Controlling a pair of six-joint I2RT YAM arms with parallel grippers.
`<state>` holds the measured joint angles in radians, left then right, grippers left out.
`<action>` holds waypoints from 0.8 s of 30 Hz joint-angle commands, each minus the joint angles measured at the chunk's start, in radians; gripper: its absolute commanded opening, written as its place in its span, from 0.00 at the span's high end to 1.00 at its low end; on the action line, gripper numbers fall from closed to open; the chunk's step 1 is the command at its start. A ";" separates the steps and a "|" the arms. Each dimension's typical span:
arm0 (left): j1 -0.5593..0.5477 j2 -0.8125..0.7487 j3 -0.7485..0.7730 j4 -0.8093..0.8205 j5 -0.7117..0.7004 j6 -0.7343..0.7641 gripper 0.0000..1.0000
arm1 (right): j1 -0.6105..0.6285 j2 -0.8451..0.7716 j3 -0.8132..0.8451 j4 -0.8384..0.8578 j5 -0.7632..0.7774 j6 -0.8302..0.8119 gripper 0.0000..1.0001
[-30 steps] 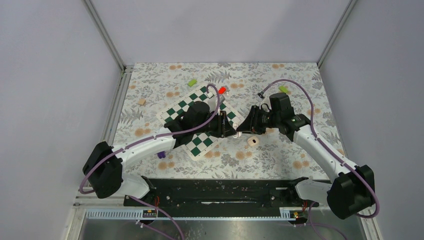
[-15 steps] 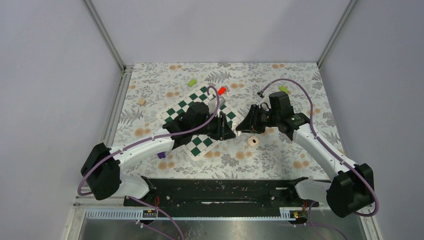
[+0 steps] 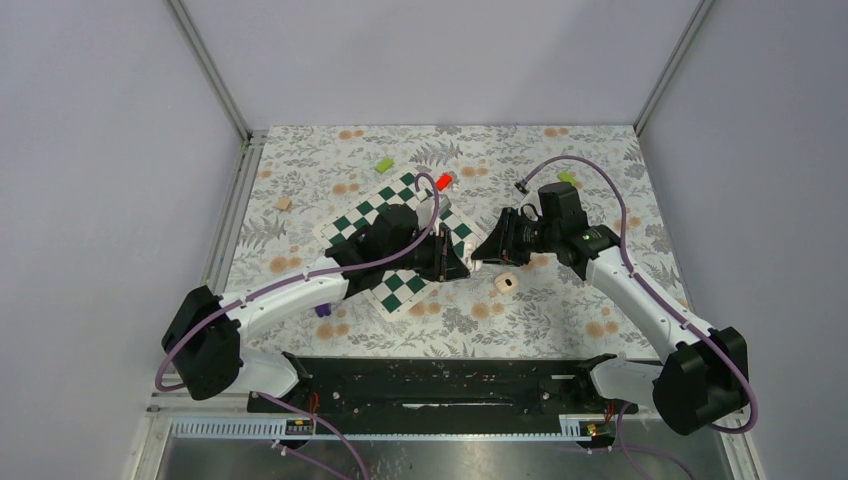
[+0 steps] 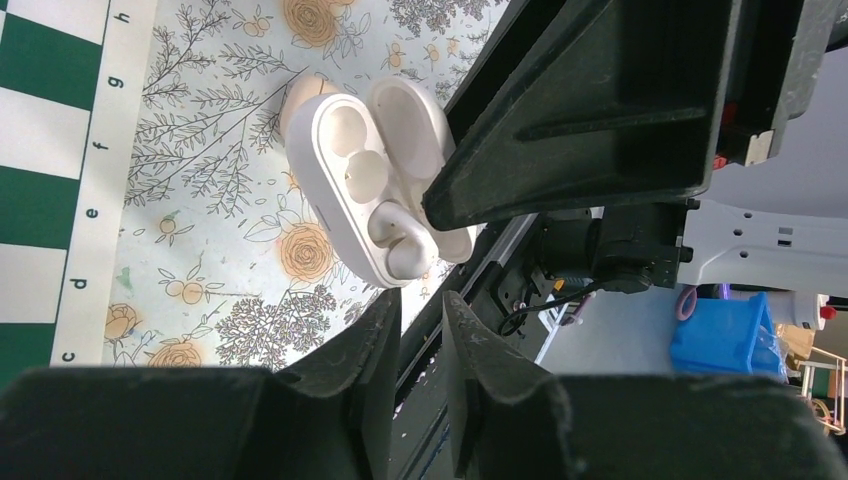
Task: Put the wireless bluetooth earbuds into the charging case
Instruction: Place the earbud in the charging case.
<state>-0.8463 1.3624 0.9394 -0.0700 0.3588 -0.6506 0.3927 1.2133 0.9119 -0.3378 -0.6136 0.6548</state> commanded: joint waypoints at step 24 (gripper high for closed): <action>-0.003 -0.031 0.018 -0.022 -0.155 0.011 0.79 | 0.008 -0.034 0.053 0.034 -0.038 0.013 1.00</action>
<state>-0.8520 1.3621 0.9398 -0.0967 0.2600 -0.6556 0.3931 1.2037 0.9192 -0.3298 -0.6197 0.6613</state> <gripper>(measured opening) 0.262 0.299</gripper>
